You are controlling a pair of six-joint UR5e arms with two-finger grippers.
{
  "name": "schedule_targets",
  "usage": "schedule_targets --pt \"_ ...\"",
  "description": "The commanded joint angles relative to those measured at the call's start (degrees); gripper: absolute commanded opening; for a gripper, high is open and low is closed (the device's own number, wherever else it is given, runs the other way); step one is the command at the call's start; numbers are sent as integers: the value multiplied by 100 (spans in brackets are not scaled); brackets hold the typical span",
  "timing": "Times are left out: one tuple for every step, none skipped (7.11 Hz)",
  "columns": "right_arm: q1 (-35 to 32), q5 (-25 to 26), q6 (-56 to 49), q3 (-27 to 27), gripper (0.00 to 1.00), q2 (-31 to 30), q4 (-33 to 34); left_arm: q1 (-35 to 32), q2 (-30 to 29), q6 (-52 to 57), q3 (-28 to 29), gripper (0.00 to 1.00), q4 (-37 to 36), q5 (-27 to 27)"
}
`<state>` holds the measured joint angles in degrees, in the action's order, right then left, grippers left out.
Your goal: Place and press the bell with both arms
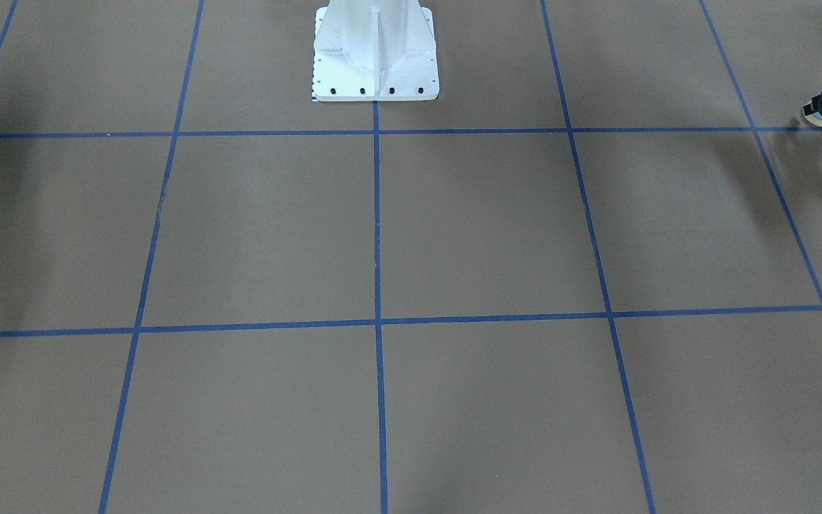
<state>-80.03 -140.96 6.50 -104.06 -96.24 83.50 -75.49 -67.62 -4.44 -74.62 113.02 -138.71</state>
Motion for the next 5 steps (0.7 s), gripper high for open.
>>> schedule_targets --pt "5 7 0 9 99 0 0 35 -50 -4 44 83 10 -7" --pt "5 -2 0 0 99 -18 0 35 -50 -4 44 74 53 -7" --pt "5 -19 0 0 99 -26 0 35 -41 4 44 60 54 -7" --pt "5 -20 0 0 99 -27 0 43 -41 -4 44 39 62 -7" --pt "5 -20 0 0 99 -27 0 44 -32 -30 18 12 219 -103"
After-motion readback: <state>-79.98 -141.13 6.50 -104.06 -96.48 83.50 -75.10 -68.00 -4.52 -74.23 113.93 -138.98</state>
